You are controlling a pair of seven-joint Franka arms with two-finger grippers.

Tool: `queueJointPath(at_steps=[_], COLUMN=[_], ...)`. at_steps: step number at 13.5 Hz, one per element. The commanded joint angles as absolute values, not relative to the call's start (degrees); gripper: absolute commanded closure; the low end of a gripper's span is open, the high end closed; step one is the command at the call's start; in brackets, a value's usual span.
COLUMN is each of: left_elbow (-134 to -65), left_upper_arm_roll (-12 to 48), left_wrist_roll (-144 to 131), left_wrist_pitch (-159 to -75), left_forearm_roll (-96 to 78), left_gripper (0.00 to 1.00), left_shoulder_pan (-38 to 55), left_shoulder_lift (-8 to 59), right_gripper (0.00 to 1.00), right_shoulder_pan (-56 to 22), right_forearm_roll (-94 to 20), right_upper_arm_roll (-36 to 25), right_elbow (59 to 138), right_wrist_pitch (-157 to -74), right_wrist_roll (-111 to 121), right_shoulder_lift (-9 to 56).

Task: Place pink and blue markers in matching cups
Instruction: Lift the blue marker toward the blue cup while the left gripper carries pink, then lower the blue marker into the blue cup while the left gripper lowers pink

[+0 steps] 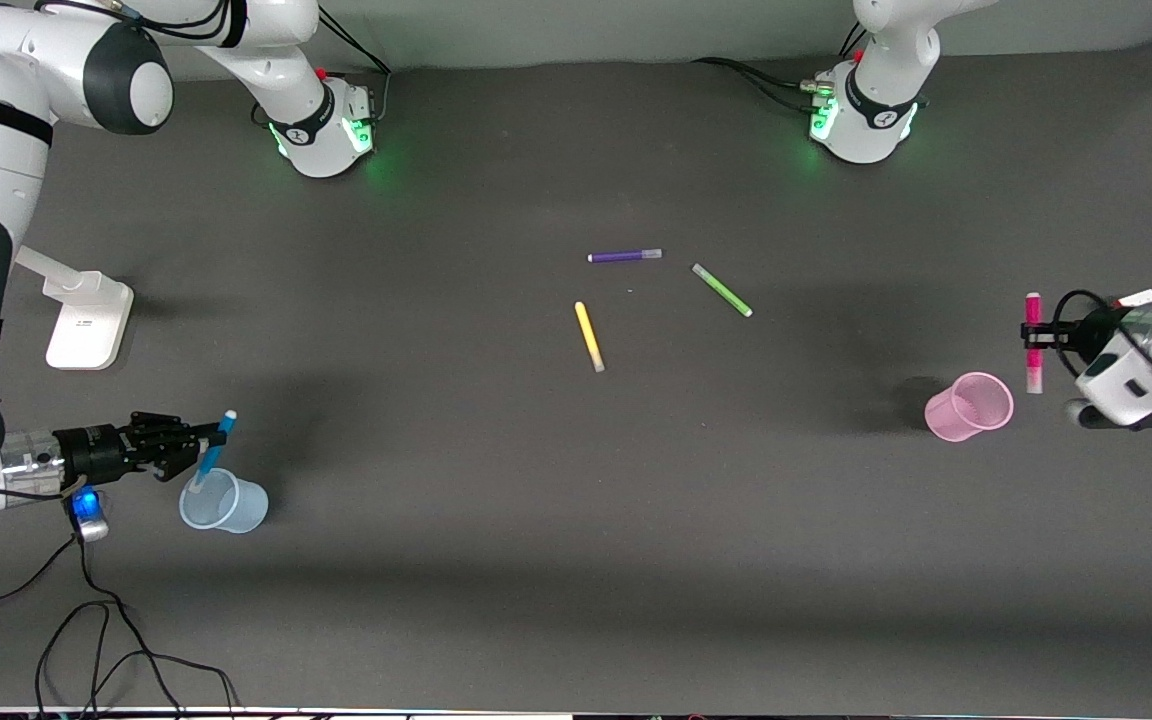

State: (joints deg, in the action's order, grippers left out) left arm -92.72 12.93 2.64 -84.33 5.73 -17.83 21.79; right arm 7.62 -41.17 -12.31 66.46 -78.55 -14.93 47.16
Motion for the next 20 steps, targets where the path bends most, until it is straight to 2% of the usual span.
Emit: queueJointPath(at_steps=[1, 5, 9, 10, 11, 13, 15, 17, 19, 20], left_elbow=[-81.68, -72.79, -72.07, -72.07, -71.81, -71.37, -71.37, -71.37, -71.37, -71.37], left_upper_arm_roll=[12.83, 12.75, 12.66, 12.66, 12.66, 12.57, 12.57, 12.57, 12.57, 12.57], left_wrist_roll=[3.60, 3.25, 3.25, 3.25, 3.16, 2.99, 2.90, 2.90, 2.90, 2.90], left_wrist_pitch=[-75.61, -68.65, -69.43, -69.61, -69.70, -69.78, -71.45, -72.24, -72.60, -72.68], left_forearm_roll=[7.46, 8.52, 8.79, 8.88, 8.88, 8.96, 9.66, 10.37, 10.46, 10.55], left_gripper=[1.00, 1.00, 1.00, 1.00, 1.00, 1.00, 1.00, 1.00, 1.00, 1.00], left_shoulder_pan=[-16.53, -14.33, -14.33, -14.41, -14.41, -14.41, -14.33, -14.41, -14.41, -14.41], left_shoulder_lift=[31.08, 40.50, 43.76, 44.03, 44.38, 45.26, 46.05, 46.84, 47.20, 47.37], right_gripper=[1.00, 1.00, 1.00, 0.97, 0.91, 0.87, 0.73, 0.64, 0.52, 0.38], right_shoulder_pan=[8.09, 7.91, 7.73, 7.73, 7.82, 7.82, 7.73, 7.82, 7.82, 7.82], right_forearm_roll=[-43.85, -43.95, -43.95, -43.95, -43.95, -43.86, -43.86, -43.86, -43.86, -43.86], right_upper_arm_roll=[-12.22, -12.13, -12.13, -12.13, -12.13, -12.13, -12.13, -12.13, -12.13, -12.13], right_elbow=[63.99, 64.33, 64.51, 64.51, 64.51, 64.51, 64.42, 64.42, 64.42, 64.42], right_wrist_pitch=[-79.80, -82.00, -82.00, -82.00, -82.00, -82.00, -82.00, -82.00, -82.00, -82.00], right_wrist_roll=[-15.29, -15.47, -15.29, -14.86, -14.59, -14.68, -14.68, -14.68, -14.76, -14.68], right_shoulder_lift=[49.13, 50.18, 51.41, 51.50, 51.59, 51.94, 52.03, 52.03, 52.03, 52.03])
